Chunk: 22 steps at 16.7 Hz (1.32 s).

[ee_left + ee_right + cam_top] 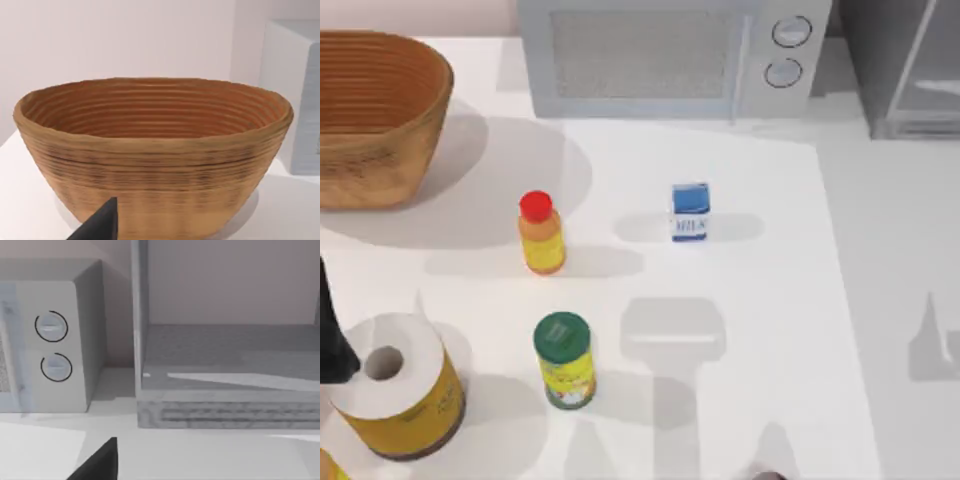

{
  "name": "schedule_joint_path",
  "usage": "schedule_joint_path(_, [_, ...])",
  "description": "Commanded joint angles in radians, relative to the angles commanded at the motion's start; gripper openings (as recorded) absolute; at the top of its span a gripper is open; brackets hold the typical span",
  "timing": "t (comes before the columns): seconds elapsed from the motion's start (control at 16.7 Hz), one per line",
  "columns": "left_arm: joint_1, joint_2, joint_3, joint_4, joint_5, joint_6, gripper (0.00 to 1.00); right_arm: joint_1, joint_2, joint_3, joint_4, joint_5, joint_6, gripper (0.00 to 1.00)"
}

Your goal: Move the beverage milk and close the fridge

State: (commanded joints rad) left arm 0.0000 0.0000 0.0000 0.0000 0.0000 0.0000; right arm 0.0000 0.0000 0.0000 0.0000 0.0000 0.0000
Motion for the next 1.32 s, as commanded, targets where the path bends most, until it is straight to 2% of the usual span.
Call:
schedule_joint_path(0.24, [0.000,0.000,0.000,0.000,0.000,0.000,1.00,0.030,0.025,-0.002,0.024,0.016,0.002,1.00])
schedule_joint_path(0.42, [0.000,0.000,0.000,0.000,0.000,0.000,1.00,0.143,0.127,-0.002,0.122,0.107,0.005,1.00])
schedule_joint_path(0.6, [0.000,0.000,0.000,0.000,0.000,0.000,1.00,0.328,0.281,0.005,0.265,0.281,0.007,1.00])
schedule_joint_path(0.84, [0.000,0.000,0.000,0.000,0.000,0.000,1.00,0.551,0.464,0.015,0.439,0.597,0.009,1.00])
schedule_joint_path(0.96, [0.000,0.000,0.000,0.000,0.000,0.000,1.00,0.644,0.546,0.017,0.515,0.721,0.011,1.00])
schedule_joint_path(1.14, [0.000,0.000,0.000,0.000,0.000,0.000,1.00,0.803,0.675,0.018,0.635,0.853,0.012,1.00])
schedule_joint_path(1.32, [0.000,0.000,0.000,0.000,0.000,0.000,1.00,0.906,0.754,0.022,0.715,0.923,0.016,1.00])
